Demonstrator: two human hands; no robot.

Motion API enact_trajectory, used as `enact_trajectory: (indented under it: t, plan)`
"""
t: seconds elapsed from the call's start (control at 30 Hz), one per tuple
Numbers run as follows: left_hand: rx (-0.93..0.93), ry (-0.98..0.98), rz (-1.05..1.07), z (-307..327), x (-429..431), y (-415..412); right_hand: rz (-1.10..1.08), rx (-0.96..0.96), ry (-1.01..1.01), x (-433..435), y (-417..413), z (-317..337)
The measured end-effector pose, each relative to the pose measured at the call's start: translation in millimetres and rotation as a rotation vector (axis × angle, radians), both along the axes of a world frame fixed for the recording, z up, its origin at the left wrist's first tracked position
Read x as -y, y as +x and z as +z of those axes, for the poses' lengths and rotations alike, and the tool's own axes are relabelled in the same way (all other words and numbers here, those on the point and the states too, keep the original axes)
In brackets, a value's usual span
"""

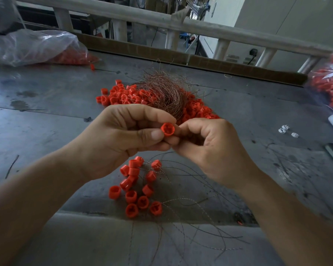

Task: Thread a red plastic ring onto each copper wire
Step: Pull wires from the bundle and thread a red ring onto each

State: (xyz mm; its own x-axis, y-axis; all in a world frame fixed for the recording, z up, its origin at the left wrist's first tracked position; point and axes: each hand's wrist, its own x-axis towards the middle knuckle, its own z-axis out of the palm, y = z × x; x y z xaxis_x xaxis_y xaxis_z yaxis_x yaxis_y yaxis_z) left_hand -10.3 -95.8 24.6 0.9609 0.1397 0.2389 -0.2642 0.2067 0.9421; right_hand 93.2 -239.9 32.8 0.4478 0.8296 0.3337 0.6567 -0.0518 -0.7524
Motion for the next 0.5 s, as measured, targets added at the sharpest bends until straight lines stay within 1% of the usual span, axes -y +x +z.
enact_trajectory:
  t: [0.07, 0.13, 0.27, 0.37, 0.5]
  plan:
    - [-0.010, -0.008, 0.013, 0.4, 0.9, -0.1, 0.010, 0.019, -0.016, 1.8, 2.3, 3.6]
    - [-0.025, -0.011, 0.029, 0.7, 1.4, -0.4, -0.050, 0.060, -0.022, 5.2, 9.8, 8.5]
    - [-0.039, -0.012, 0.041, 1.3, 0.9, -1.6, -0.346, 0.110, -0.012, 9.8, 44.4, 5.5]
    - [-0.035, -0.014, 0.042, 1.7, -0.3, -1.5, -0.445, 0.175, -0.132, 10.8, 59.9, -4.6]
    - [-0.034, -0.018, 0.043, 1.6, -1.3, -1.1, -0.476, 0.270, -0.254, 7.9, 68.5, -16.4]
